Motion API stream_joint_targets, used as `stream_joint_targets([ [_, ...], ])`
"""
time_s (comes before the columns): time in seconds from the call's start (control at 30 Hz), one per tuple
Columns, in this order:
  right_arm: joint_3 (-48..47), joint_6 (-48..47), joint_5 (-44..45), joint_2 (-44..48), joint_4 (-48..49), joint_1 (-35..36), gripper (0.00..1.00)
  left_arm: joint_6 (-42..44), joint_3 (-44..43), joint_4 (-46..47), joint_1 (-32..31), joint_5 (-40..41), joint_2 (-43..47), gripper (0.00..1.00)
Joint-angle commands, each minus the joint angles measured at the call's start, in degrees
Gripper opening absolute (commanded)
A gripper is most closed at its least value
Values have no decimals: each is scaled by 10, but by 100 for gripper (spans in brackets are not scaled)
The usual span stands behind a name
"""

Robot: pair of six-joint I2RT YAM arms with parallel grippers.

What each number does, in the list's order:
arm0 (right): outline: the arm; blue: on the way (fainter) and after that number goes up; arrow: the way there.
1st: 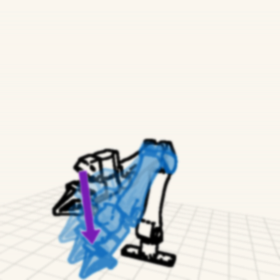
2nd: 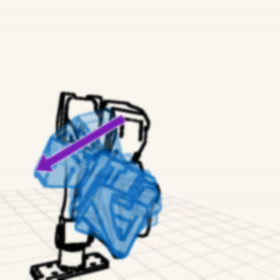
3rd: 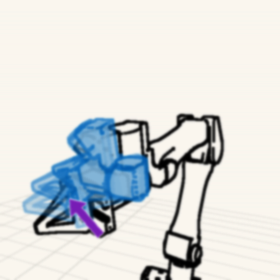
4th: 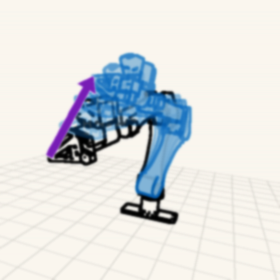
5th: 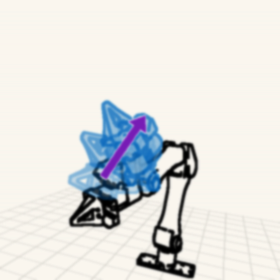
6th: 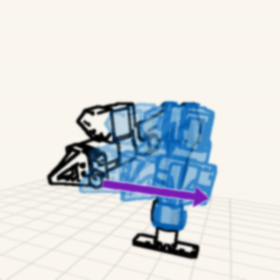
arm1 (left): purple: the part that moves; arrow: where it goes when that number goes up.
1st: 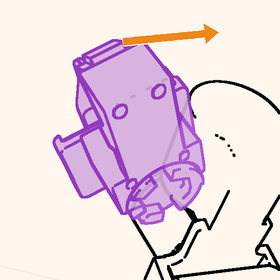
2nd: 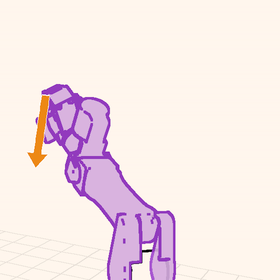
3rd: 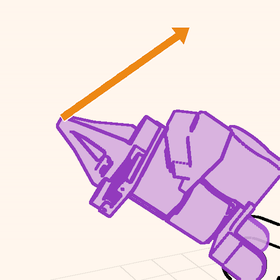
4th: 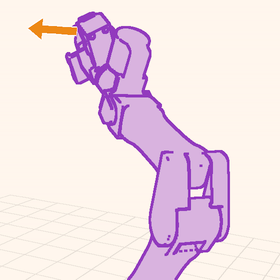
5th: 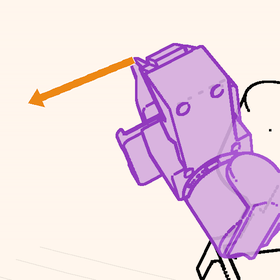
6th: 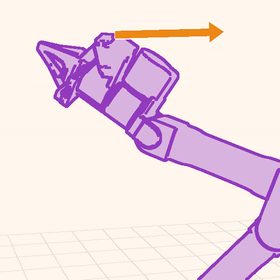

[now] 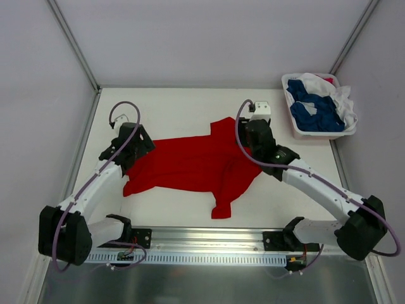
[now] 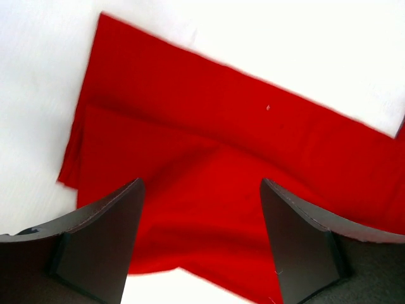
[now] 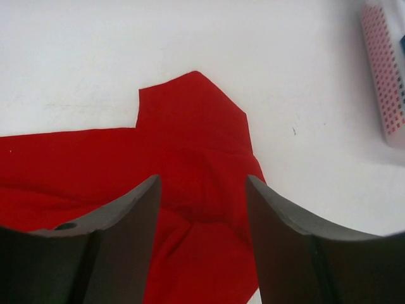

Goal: Fold and stack the t-shirts
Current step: Flatten out the tshirt

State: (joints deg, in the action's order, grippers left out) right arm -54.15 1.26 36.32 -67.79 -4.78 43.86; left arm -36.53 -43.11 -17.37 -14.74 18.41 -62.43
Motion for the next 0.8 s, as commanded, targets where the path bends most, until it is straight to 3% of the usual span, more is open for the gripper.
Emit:
stream_joint_targets([
  [0.0,-52,28,-137,-51,13,-58,59,18,-43,78,28,-11,-50,74],
  [0.23,-106,73,-289,-139,10,-175,58,36,-108,112,79,-29,-171,73],
  [0.47,-142,87,-347,-197,20,-239,58,45,-166,121,99,-24,-283,69],
  [0.77,-224,102,-424,-298,9,-315,56,46,-190,79,101,46,-310,65],
])
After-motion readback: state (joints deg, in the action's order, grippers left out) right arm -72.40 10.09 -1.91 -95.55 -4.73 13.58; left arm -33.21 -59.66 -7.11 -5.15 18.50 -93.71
